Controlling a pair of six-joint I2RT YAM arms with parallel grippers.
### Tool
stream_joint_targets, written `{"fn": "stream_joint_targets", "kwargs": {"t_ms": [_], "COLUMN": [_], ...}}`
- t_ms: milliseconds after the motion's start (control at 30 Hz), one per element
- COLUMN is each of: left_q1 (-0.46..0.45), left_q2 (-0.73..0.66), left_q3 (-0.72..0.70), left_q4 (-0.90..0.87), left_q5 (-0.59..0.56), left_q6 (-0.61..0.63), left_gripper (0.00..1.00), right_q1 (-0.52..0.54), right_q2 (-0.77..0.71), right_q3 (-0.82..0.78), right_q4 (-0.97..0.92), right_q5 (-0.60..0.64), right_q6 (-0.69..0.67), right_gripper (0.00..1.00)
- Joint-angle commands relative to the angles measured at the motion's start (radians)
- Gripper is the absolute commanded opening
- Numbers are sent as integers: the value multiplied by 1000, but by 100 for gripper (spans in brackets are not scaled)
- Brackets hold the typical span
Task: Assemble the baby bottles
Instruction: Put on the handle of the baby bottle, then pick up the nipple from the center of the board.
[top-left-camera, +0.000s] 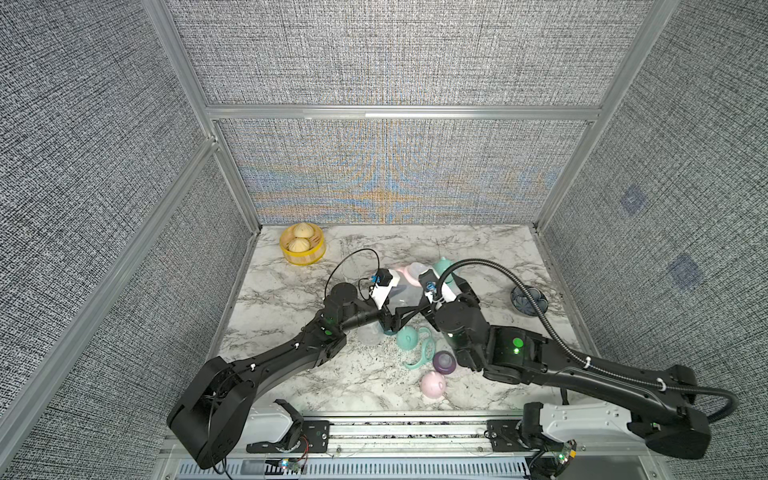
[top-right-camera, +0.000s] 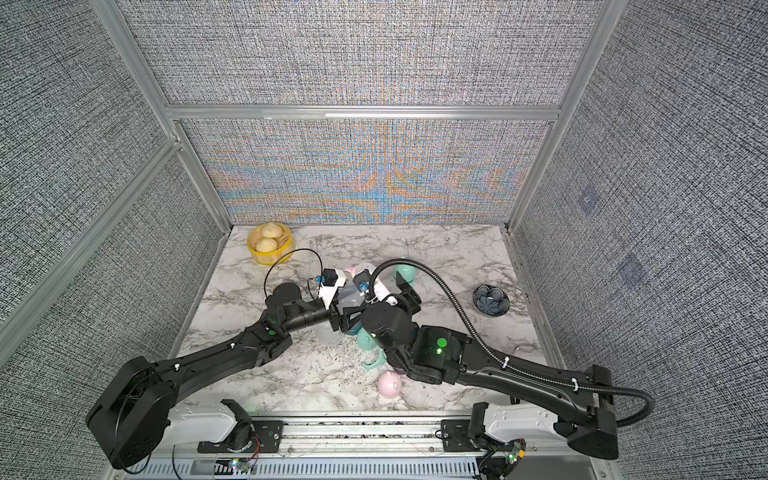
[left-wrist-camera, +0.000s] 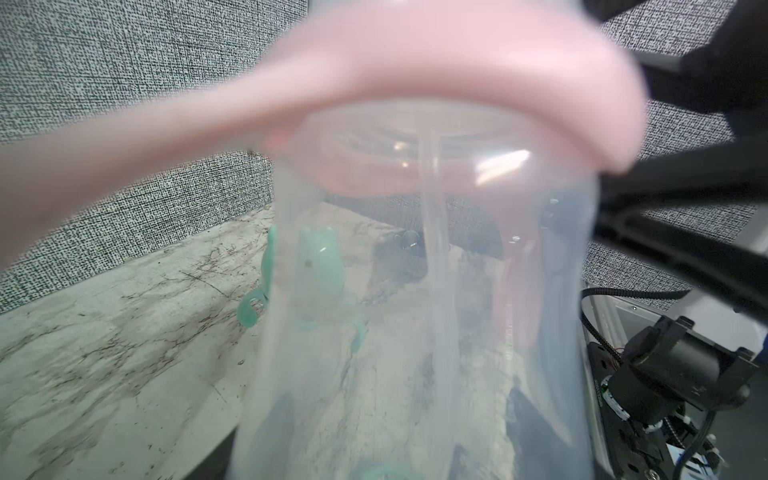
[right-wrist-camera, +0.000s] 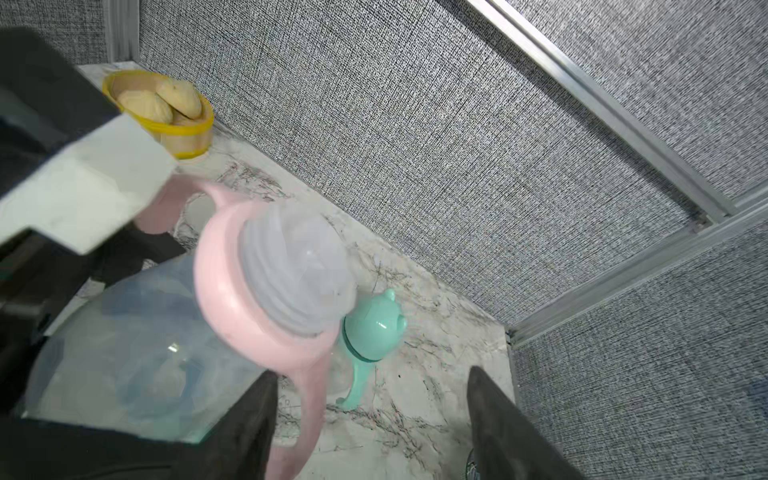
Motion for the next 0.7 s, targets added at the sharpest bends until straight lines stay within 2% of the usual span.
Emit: {"fn": "stream_joint_targets", "kwargs": {"t_ms": [0, 200, 400, 667], "left_q1": [0, 0, 1, 1], "left_q2": [-12, -47, -80, -78], "left_q3": [-6, -20, -18, -2], "left_q4": [69, 45, 10, -22], "left_q5": [-24, -89, -113, -98], "left_q6": [20, 36, 56, 54], "left_gripper": [0, 0, 0, 0], "right_q1": [-44, -171, -246, -263], "right_q2": [-47, -147, -188, -158], "right_q3": [6, -76, -231, -353], "right_q4": [-197, -378, -447, -384], "right_q5": [-193, -461, -587, -689], "right_q6": [178, 340, 470, 545], "right_gripper": [75, 82, 83, 69]}}
